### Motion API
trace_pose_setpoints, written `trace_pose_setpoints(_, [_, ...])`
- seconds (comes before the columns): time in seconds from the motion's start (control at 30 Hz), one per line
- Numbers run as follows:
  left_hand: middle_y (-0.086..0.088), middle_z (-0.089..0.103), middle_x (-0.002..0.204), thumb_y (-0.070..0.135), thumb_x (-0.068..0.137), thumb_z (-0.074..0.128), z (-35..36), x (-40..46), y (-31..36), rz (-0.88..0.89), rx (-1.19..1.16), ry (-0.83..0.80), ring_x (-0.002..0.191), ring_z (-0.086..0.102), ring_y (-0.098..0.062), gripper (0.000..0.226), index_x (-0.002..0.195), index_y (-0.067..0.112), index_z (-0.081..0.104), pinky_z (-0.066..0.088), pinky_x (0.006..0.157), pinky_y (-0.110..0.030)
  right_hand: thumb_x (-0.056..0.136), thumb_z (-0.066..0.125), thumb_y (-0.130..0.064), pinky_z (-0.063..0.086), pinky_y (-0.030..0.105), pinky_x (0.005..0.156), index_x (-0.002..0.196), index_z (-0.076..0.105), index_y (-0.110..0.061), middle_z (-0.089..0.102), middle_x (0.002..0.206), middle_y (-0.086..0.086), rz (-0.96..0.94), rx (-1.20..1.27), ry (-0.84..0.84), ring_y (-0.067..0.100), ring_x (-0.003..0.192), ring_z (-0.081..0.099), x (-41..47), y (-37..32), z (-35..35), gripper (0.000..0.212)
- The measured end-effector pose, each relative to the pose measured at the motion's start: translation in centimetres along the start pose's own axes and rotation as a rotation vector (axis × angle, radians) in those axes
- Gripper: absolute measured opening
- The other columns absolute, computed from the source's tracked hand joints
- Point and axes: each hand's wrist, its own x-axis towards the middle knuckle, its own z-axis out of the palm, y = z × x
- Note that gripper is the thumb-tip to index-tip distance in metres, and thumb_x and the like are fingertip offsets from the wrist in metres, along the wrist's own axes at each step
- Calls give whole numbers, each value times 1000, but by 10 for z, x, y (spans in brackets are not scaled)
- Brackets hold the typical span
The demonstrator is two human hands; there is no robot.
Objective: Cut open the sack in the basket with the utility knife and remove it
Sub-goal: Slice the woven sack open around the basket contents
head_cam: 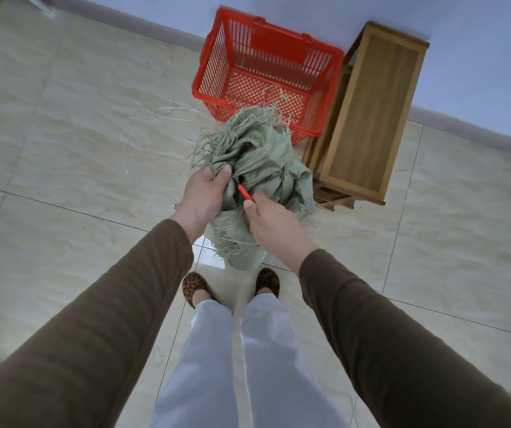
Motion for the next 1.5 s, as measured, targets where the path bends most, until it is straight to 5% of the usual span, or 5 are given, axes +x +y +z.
trace_pose_setpoints(0.43, [-10,56,77,70,81,62,-1,-3,-2,-10,-37,49,68,52,-23,69,83,1,58,51,64,-50,113,31,-30,52,50,81,119,55,-2,69,103,18,-15,-31,155,42,93,66,-8,-14,-4,37])
trace_pose_setpoints(0.7, [0,41,61,44,102,58,14,-12,9,49,64,22,54,38,-16,44,71,21,39,34,56,-32,112,31,-32,51,51,83,115,57,-5,70,103,19,19,65,164,44,96,65,-7,-16,-5,37])
trace_pose_setpoints(0.87, [-14,72,108,15,92,62,4,-15,6,-42,-292,-176,92,71,-26,26,118,19,60,59,86,-41,104,30,-48,57,62,75,97,56,-15,61,78,8,84,318,130,43,76,66,-4,-5,-8,43])
trace_pose_setpoints(1.2, [10,67,60,24,101,65,21,-16,-15,-75,86,-163,55,61,-8,22,85,9,65,53,62,-28,108,42,-32,58,51,63,94,52,-15,58,86,10,106,249,19,28,68,57,6,6,-19,24])
trace_pose_setpoints(1.5, [-25,73,109,16,99,62,20,17,23,65,718,-74,102,68,-40,22,113,1,70,51,85,-39,112,36,-32,41,37,61,105,50,-18,54,78,-4,27,139,240,17,67,53,-19,-3,-36,21])
